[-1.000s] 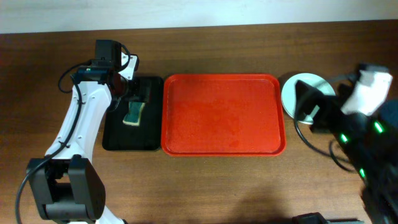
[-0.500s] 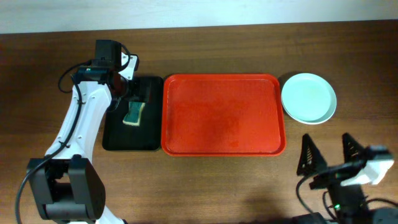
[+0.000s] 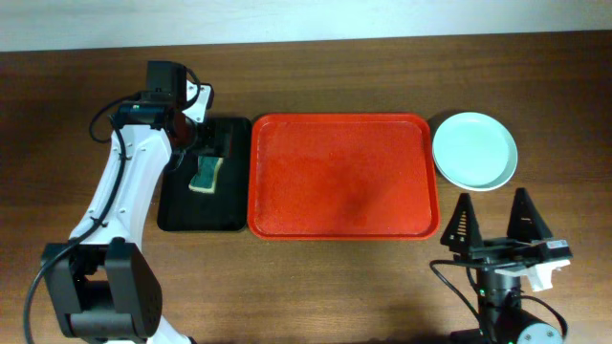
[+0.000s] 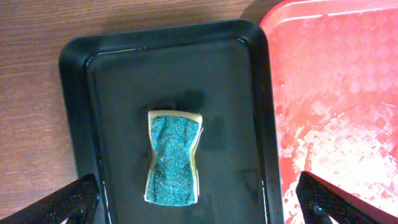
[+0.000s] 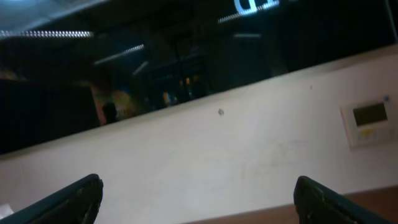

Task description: Clean dirty plates on tray and stack at the side

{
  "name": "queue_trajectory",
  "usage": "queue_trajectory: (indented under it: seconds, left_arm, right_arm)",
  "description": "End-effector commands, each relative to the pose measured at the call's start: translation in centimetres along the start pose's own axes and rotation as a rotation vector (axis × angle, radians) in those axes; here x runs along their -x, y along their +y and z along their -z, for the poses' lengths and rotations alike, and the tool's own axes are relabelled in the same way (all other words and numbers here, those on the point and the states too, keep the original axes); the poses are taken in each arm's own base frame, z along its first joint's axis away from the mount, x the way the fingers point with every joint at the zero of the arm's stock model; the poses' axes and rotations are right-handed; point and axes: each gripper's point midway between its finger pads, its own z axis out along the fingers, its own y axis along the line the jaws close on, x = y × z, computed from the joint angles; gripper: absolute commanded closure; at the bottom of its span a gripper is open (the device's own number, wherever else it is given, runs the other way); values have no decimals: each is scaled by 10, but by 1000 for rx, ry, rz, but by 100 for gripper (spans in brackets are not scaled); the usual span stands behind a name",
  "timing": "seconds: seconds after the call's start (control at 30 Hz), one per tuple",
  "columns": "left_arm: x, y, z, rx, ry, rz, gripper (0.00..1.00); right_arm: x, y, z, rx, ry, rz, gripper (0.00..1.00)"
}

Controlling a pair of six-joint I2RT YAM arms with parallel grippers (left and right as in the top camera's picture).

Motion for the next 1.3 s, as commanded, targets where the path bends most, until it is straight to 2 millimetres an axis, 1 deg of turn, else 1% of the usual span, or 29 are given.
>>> queue_trajectory:
  seconds: [0.0,0.1,0.23,0.33,0.37,0.4,0.63,0.8,1.27]
  left_arm:
    - [2,1,1,-8,-5,7,1]
    - [2,1,1,-8,-5,7,1]
    - [2,1,1,-8,-5,7,1]
    - [2,1,1,-8,-5,7,1]
    - [2,1,1,-8,-5,7,1]
    - [2,1,1,-8,-5,7,1]
    - [2,1,1,-8,-4,7,1]
    - [2,1,1,-8,-4,7,1]
    - [2,1,1,-8,-5,7,1]
  right_arm:
    - [-25,-10,3,-21,19,7,1]
    - [-50,-16,5,-20,76,12,1]
    - [-84,-24,10,-35,222,20,1]
    - [-115,-38,21,-96,355,23,1]
    - [-125,-44,25,-121,400,24,1]
    - [-139,-51,33,-155,465,28,1]
    - [-139,-49,33,-110,475,183,1]
    - [-139,-48,33,-95,478,215,1]
    - [-139,-49,33,-101,476,208,1]
